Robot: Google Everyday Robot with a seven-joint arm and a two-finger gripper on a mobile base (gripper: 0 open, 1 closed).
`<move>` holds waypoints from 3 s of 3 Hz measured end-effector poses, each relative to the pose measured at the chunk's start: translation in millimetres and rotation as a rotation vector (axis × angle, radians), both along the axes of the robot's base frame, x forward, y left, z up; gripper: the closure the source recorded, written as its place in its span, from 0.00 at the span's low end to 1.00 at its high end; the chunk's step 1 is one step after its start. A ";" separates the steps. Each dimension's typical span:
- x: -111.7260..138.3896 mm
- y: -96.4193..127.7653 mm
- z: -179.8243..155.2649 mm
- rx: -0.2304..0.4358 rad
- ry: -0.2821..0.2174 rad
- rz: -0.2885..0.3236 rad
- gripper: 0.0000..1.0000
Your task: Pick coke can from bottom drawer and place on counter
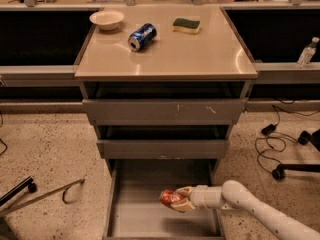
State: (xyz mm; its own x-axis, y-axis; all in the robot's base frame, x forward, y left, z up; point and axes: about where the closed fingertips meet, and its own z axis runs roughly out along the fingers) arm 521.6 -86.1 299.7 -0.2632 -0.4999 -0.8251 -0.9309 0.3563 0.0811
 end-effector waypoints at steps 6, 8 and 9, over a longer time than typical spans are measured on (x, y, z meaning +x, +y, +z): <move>-12.7 -2.0 456.5 0.266 -0.356 0.270 1.00; -3.5 9.7 512.6 0.245 -0.461 0.231 1.00; -3.5 9.7 512.6 0.245 -0.461 0.231 1.00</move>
Offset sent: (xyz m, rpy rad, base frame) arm -0.0086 -0.0040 0.0622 0.0598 -0.0391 -0.0091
